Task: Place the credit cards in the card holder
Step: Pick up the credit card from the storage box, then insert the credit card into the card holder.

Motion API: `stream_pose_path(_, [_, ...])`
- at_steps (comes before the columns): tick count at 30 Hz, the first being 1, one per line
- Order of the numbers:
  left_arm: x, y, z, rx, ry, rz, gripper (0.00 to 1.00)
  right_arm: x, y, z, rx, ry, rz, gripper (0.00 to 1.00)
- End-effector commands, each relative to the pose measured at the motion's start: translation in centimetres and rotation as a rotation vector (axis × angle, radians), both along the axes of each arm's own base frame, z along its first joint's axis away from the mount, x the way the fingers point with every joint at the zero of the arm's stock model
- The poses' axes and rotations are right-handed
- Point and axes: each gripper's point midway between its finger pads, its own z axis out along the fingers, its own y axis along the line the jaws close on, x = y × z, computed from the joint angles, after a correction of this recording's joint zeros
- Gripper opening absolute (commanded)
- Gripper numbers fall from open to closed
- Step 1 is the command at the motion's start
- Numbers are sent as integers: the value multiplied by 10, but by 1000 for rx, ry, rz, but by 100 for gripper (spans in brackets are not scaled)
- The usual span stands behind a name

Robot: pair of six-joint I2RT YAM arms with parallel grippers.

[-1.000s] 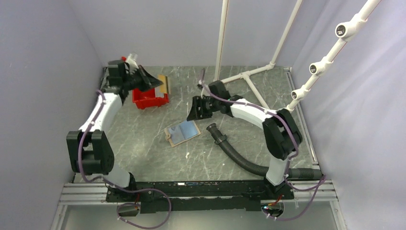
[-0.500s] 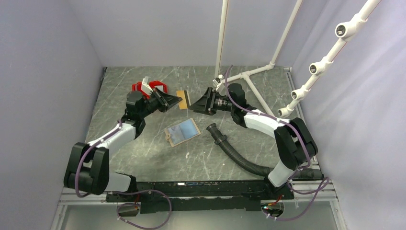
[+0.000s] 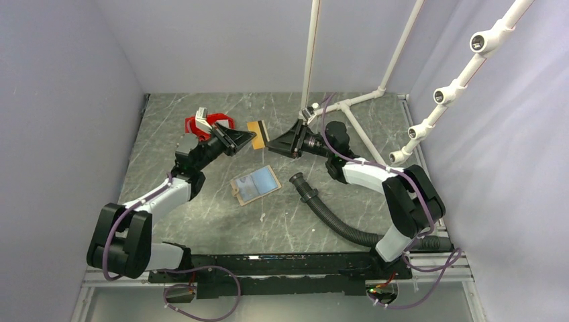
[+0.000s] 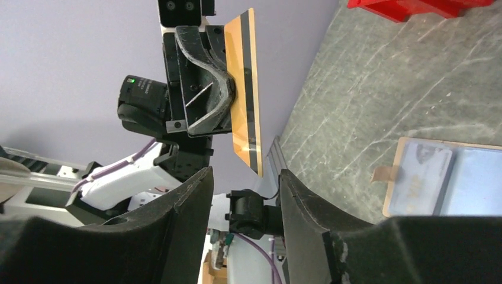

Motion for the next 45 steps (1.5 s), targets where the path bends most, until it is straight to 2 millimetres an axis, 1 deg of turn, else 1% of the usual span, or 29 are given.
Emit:
stream_pose_path(1, [-1,-1,24,-43,-79,5,0,0,-3,23,84,-52,-3,48])
stream_pose_path(2, [-2,-2,24,-50,-80,-1,0,2,-3,21,87,-42,-4,47])
stream_pose_path(3, [-3,-4,24,-57,-79,-5,0,4,-2,20,90,-28,1,42])
stream_pose_path(6, [-6,-9,21,-71,-73,-15,0,6,-3,24,116,-19,1,25])
stream_pose_path(8, [-8,-13,17,-75,-66,-23,0,11,-4,24,112,-17,-11,18])
stream_pose_path(9, [-9,-15,15,-76,-62,-26,0,12,-4,24,109,-22,-14,13])
stream_pose_path(10, [-10,-16,11,-73,-52,-30,0,14,-5,23,102,-22,-18,3])
stream_pose_path(11, [-10,-17,8,-66,-41,-35,0,14,-6,22,94,-29,-22,0])
stream_pose_path(12, [-11,-19,1,-48,-21,-43,0,17,-10,14,62,-23,-39,0])
stream_pose_path(13, [-11,-20,-7,-14,13,-51,7,21,-17,4,14,-23,-60,0])
stream_pose_path(14, [-11,-19,-26,51,115,-45,25,24,-25,-8,-60,-60,-81,0])
stream_pose_path(15, [-11,-11,-54,151,251,-6,47,28,-33,-23,-145,-66,-110,0])
stream_pose_path(16, [-14,-2,-76,248,359,26,61,29,-40,-42,-247,-67,-119,0])
stream_pose_path(17, [-22,6,-94,327,441,33,71,28,-45,-58,-337,-68,-106,0])
stream_pose_path(18, [-27,9,-104,374,466,23,78,25,-47,-71,-409,-77,-72,0])
stream_pose_path(19, [-32,10,-110,401,485,8,81,19,-48,-83,-459,-68,-37,0])
stream_pose_path(20, [-36,10,-116,416,503,-14,79,14,-48,-95,-498,-66,7,0])
stream_pose_path(21, [-40,7,-123,426,521,-46,73,7,-48,-106,-534,-51,60,0])
stream_pose_path(22, [-41,4,-129,428,533,-75,64,0,-45,-117,-554,-38,118,0])
stream_pose_path(24, [-43,-5,-138,407,542,-139,41,-15,-39,-137,-591,-6,230,0])
stream_pose_path(25, [-44,-8,-143,404,550,-159,31,-21,-34,-144,-597,3,270,0])
stream_pose_path(27, [-46,-7,-158,439,570,-174,15,-30,-25,-150,-594,0,308,0])
stream_pose_path(30, [-53,4,-180,529,637,-157,4,-37,-15,-152,-564,16,336,0])
stream_pose_path(32, [-60,12,-192,570,677,-138,0,-38,-11,-152,-538,34,342,0])
stream_pose_path(37, [-75,31,-215,647,759,-85,0,-38,-9,-164,-538,73,356,0])
stream_pose_path(41, [-82,40,-228,679,804,-55,0,-35,-8,-169,-543,86,354,0])
stream_pose_path(45, [-87,48,-234,702,825,-21,0,-33,-6,-169,-535,87,356,0])
